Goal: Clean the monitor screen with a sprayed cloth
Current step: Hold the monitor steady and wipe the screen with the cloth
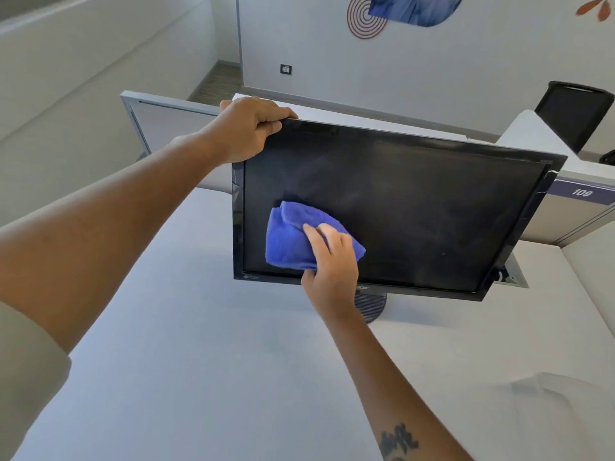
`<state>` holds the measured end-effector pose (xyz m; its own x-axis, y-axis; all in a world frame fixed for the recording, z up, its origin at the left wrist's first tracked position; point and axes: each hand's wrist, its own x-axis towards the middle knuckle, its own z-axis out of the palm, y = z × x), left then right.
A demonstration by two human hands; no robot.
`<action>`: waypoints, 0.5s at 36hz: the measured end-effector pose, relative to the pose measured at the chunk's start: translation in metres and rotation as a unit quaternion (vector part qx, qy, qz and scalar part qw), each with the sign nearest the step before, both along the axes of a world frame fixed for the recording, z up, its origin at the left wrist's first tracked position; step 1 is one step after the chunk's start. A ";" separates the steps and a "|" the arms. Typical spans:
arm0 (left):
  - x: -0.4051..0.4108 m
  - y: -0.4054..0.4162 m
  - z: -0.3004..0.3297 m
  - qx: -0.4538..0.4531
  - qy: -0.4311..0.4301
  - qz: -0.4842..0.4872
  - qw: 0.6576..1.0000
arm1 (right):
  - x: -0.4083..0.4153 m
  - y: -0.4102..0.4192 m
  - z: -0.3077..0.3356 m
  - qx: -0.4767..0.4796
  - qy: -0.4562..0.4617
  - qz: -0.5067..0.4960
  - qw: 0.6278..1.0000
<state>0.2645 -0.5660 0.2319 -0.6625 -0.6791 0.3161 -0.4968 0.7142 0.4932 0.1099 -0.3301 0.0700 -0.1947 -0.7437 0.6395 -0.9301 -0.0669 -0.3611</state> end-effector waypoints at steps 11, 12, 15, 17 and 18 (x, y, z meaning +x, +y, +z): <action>0.001 0.001 -0.002 0.009 0.015 -0.002 1.000 | 0.033 0.013 -0.073 0.131 0.033 0.051 0.990; 0.001 0.002 -0.001 0.009 0.015 -0.003 1.000 | 0.037 0.011 -0.073 0.127 0.024 0.059 0.990; 0.000 0.001 -0.001 0.005 0.013 -0.004 1.000 | 0.050 0.003 -0.069 0.129 0.020 0.107 0.986; -0.002 -0.001 -0.002 0.003 0.014 -0.005 1.000 | 0.056 -0.003 -0.067 0.144 0.034 0.150 0.978; -0.002 -0.002 -0.002 0.002 0.015 -0.005 1.000 | 0.058 -0.006 -0.065 0.152 0.044 0.169 0.973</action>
<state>0.2622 -0.5675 0.2296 -0.6604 -0.6733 0.3325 -0.4743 0.7172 0.5106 0.1679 -0.3363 0.0050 0.1393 -0.9129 0.3836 -0.9016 -0.2771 -0.3322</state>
